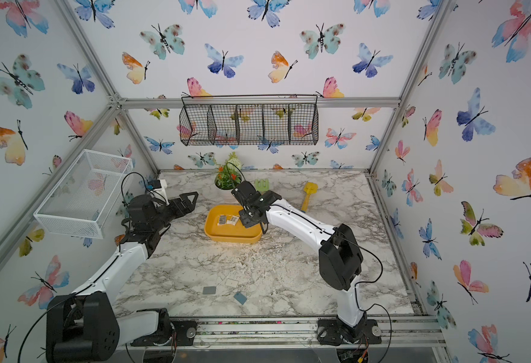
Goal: Put the eraser in the storage box
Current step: Place the eraser in the storage box.
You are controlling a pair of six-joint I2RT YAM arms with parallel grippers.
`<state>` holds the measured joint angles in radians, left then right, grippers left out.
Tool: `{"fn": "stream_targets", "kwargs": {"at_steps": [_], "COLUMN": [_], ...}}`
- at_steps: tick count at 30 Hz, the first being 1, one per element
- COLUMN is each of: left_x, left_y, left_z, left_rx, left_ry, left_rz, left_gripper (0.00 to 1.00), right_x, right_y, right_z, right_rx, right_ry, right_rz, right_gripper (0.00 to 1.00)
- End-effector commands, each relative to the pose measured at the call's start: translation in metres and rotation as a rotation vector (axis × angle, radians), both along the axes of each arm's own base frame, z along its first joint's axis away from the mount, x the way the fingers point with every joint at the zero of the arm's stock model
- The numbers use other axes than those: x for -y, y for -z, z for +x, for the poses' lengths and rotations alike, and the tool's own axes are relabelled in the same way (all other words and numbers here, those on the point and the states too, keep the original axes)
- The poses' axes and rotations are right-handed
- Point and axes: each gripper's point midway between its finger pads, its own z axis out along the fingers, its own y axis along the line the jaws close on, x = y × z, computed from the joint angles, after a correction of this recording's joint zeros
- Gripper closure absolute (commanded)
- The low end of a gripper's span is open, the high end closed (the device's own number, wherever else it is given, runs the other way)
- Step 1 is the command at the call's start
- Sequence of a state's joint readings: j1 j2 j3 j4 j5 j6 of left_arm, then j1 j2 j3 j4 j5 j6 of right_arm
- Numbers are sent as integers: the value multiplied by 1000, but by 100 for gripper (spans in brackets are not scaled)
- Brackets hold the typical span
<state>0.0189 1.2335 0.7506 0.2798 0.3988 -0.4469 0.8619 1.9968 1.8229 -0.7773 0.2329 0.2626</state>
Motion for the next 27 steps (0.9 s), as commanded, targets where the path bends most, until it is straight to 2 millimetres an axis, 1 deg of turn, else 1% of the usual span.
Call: {"fn": "stream_targets", "kwargs": {"at_steps": [1,4,8,14,18,21,24,27], "left_x": [2,1,-4,-7,-8,-8,-8,-9], "left_y": [-5,-5,-3,2,7,7,8,8], "left_z": [5,7,8,11,14,16,16,17], "left_rx": [15,15,11,0,-12,-11,-13,-11], "left_ry": [25,28,18,15,15,20,21,19], "left_rz": [-9,-9,-11,-20,-24,-29,-33,-33], "left_gripper": [2,2,2,2,2,2,2,2], "right_x": [-12,-18,-17,-15,-13,-11,-10,-9], "right_y": [22,33,50,76,91,101,111,115], "right_z": [10,23,31,34,41,43,44,48], "right_rx": [-55,-85,-116,-161,-190,-209,-224,-220], "right_ry": [-75,-87,-90,-93,-86,-85,-82,-69], "right_rz": [-38,-36,-42,-61,-69,-81,-92,-100], "right_gripper": [82,82,82,82,82,82,82,82]}}
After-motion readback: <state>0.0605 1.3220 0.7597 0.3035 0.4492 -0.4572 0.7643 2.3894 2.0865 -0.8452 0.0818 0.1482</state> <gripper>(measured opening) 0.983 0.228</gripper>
